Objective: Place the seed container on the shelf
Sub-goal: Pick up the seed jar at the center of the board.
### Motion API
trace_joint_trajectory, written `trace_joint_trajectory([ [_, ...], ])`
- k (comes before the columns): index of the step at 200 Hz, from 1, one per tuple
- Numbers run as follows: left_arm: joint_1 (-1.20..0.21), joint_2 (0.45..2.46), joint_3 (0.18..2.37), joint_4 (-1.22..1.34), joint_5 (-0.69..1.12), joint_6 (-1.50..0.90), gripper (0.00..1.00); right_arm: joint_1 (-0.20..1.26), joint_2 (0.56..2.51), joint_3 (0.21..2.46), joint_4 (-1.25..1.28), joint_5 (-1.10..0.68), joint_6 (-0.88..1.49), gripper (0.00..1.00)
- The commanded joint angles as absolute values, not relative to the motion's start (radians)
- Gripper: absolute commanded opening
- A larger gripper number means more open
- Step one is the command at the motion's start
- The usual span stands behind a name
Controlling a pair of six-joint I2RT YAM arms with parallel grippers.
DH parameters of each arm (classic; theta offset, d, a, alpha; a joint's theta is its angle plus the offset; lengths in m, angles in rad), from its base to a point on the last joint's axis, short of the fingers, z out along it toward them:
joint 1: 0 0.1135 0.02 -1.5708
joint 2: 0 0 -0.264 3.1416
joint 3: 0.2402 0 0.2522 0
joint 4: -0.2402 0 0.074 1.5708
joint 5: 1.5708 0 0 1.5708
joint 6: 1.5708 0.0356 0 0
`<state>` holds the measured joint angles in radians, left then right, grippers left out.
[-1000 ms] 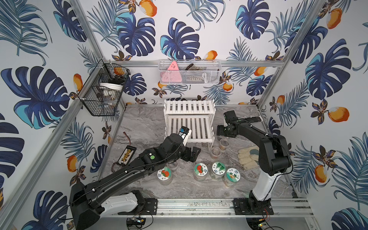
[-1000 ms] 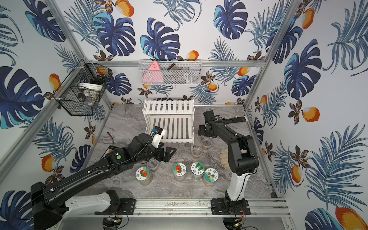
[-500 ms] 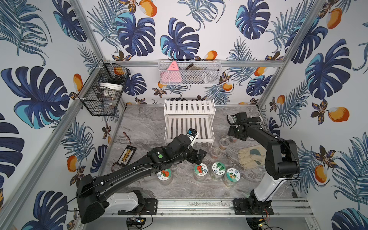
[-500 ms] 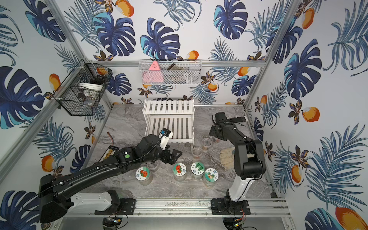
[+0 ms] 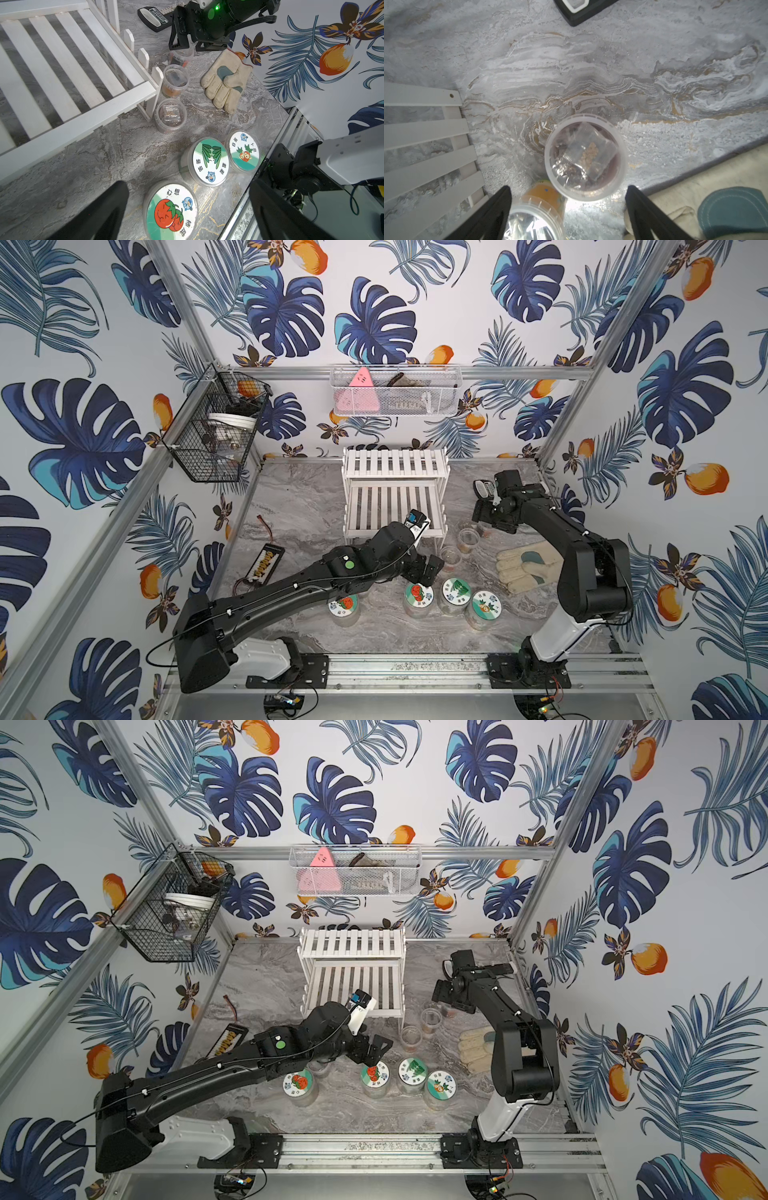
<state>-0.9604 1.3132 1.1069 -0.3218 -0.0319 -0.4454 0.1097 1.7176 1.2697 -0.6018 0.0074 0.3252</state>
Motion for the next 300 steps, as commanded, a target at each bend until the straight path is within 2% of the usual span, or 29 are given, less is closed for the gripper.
trace_joint_trajectory([
  [1, -0.969, 1.321, 1.123, -0.294, -0.043, -0.436, 0.99, 0.111, 1.708, 1.266, -0.640, -0.053, 0.318, 0.89],
  [24, -0.977, 1.325, 1.136, -0.299, -0.046, -0.430, 0.99, 0.111, 1.699, 1.265, -0.618, -0.023, 0.287, 0.86],
  [61, -0.995, 1.341, 1.149, -0.311, -0.064, -0.412, 0.99, 0.109, 1.737, 1.325, -0.640, 0.102, 0.160, 0.90],
  [88, -1.001, 1.350, 1.166, -0.336, -0.077, -0.391, 0.99, 0.106, 1.759, 1.310, -0.617, 0.063, 0.007, 0.90],
  [135, -1.003, 1.331, 1.171, -0.364, -0.092, -0.363, 0.99, 0.087, 1.791, 1.318, -0.625, 0.005, -0.051, 0.89],
  [173, -1.003, 1.329, 1.167, -0.353, -0.077, -0.365, 0.99, 0.071, 1.833, 1.349, -0.650, -0.035, -0.006, 0.84],
  [197, -1.008, 1.351, 1.180, -0.347, -0.066, -0.367, 0.99, 0.067, 1.833, 1.351, -0.638, -0.044, 0.015, 0.76],
  [216, -1.018, 1.386, 1.208, -0.336, -0.072, -0.365, 0.99, 0.066, 1.829, 1.348, -0.626, -0.023, 0.059, 0.73],
  [300, -1.103, 1.747, 1.492, -0.367, -0.304, -0.396, 0.99, 0.043, 1.769, 1.281, -0.606, 0.161, 0.357, 0.71],
])
